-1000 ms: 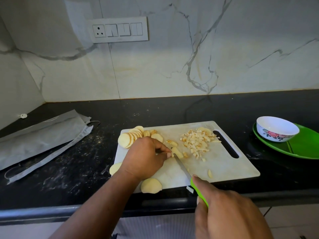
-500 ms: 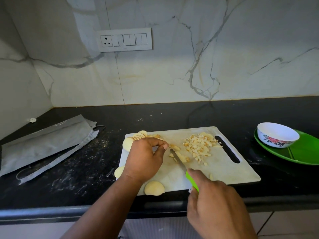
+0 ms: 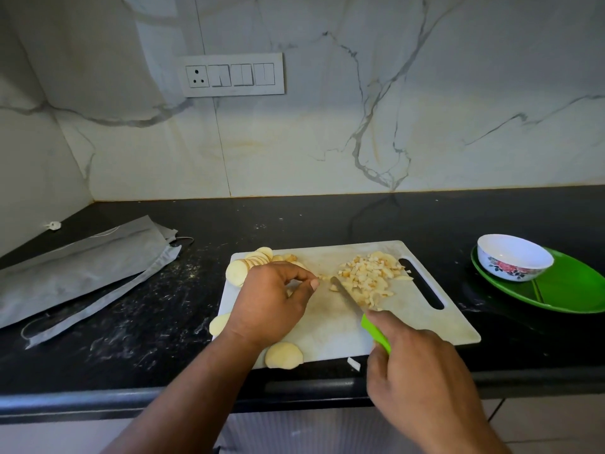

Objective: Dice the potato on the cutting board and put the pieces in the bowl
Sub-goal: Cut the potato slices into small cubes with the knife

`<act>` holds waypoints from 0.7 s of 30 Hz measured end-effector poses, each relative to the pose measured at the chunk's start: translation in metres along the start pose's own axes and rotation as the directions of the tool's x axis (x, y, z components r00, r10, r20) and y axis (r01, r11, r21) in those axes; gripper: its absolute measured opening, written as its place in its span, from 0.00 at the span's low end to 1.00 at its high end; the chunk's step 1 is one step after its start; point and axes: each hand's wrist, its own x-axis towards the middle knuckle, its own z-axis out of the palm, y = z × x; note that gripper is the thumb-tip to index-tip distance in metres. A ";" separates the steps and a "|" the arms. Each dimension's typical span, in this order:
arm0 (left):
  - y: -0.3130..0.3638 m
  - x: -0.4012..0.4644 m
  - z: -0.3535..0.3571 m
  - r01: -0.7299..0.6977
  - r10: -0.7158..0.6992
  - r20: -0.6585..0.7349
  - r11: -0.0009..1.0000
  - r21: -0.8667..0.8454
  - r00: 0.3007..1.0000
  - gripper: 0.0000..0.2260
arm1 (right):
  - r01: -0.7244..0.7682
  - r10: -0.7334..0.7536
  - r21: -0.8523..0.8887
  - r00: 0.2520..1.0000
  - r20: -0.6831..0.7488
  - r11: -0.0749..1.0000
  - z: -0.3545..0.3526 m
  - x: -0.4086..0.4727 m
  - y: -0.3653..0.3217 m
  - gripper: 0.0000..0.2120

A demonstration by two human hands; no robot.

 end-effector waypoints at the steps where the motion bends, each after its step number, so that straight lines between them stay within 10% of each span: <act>1: 0.000 -0.001 0.000 -0.027 0.026 0.021 0.999 0.019 0.999 0.04 | 0.004 -0.004 -0.003 1.000 -0.005 1.000 0.000 0.000 0.002 0.23; 10: 0.001 0.007 0.008 -0.221 0.086 0.398 0.925 0.309 0.914 0.19 | 0.029 -0.023 0.203 0.999 -0.031 0.979 -0.003 -0.002 0.004 0.20; 21: 0.001 0.002 0.001 -0.203 0.181 0.151 0.969 0.141 0.972 0.09 | 0.090 -0.100 0.177 0.994 0.051 0.980 -0.016 -0.013 0.043 0.21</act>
